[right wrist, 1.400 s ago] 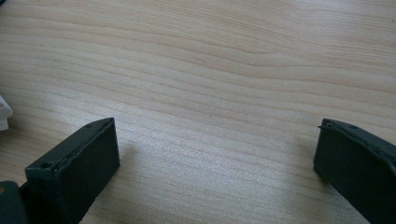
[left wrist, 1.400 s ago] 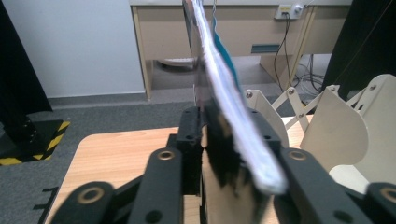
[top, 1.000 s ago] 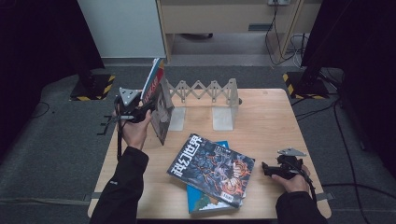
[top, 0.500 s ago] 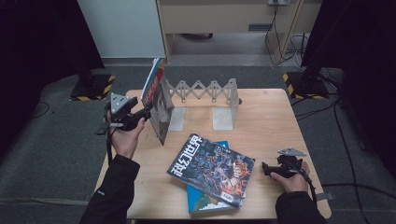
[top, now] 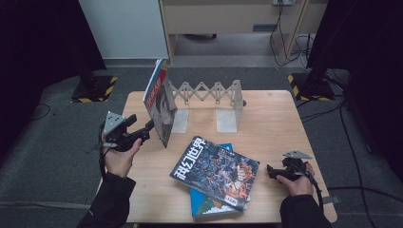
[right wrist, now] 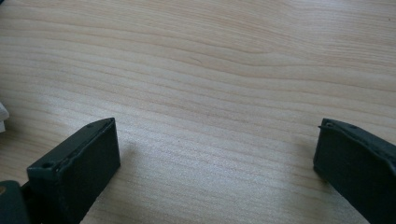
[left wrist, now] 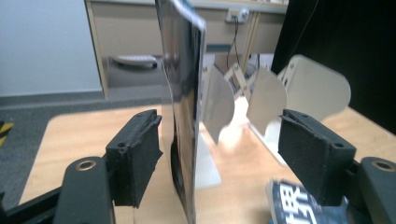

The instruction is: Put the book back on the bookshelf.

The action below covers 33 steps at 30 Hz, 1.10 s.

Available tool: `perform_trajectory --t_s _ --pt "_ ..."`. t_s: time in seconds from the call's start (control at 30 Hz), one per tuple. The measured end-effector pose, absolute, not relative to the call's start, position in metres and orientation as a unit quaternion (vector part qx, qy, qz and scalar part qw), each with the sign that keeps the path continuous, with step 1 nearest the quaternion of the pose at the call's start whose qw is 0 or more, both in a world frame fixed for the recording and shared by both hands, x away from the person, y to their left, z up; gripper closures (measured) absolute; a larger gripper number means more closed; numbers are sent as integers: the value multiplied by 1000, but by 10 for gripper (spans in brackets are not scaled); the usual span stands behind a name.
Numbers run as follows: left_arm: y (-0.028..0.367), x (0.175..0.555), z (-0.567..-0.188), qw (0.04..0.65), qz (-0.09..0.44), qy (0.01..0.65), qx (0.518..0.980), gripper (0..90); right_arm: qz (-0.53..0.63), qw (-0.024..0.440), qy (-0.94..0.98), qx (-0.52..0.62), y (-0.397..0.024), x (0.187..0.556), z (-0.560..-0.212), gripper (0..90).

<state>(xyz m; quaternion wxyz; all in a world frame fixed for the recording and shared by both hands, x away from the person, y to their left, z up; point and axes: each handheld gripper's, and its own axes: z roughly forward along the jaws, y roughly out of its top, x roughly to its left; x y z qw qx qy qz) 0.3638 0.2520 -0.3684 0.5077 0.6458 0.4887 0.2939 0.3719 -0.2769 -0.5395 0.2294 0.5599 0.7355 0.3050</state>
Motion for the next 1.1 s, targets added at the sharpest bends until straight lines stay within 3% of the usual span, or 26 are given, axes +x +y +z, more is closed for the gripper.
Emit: perform_trajectory --t_s 0.33,0.8,1.1 --pt "245 353 -416 490 233 497 677 253 302 224 731 569 -278 370 -534 124" --pt "242 344 -457 478 187 494 702 206 338 219 724 561 -273 364 -519 151" --pt "237 341 -474 461 150 473 735 265 362 222 722 547 -266 355 -506 178"
